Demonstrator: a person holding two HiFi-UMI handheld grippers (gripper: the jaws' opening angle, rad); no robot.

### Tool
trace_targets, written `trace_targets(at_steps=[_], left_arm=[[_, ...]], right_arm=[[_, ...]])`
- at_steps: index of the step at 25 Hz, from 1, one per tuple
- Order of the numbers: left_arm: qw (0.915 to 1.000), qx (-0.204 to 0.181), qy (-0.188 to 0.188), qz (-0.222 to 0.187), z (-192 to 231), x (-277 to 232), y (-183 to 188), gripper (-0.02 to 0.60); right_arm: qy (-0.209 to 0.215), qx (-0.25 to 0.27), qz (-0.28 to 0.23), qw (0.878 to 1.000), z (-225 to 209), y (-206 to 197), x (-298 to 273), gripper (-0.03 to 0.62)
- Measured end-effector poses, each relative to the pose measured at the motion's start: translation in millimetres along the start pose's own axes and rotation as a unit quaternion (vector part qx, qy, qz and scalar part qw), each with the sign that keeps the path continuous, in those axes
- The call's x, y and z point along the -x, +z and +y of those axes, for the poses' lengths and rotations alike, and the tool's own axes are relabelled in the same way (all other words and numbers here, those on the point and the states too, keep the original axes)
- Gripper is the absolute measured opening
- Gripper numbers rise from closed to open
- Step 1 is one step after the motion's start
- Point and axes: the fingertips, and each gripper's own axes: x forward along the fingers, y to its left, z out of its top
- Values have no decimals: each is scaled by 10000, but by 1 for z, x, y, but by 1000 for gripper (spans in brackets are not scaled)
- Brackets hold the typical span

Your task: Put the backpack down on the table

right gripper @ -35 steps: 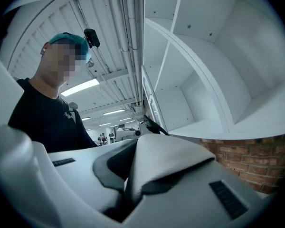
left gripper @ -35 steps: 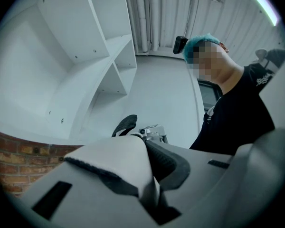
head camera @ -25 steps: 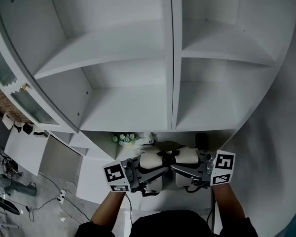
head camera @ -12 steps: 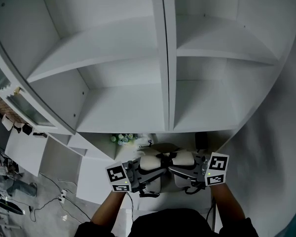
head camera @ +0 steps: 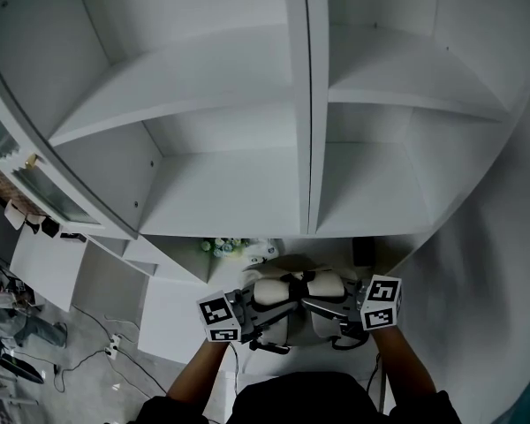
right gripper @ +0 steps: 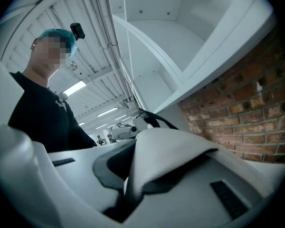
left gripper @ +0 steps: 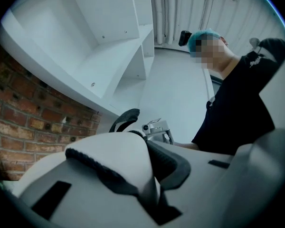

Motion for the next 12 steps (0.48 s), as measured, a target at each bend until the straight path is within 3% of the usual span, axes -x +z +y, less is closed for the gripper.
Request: trace_targets(at_steps=[12], left_arm=[[9979, 553, 338, 56, 24, 0, -41, 58]], right_arm=[[-217, -388, 25, 9990, -31, -39, 0, 44]])
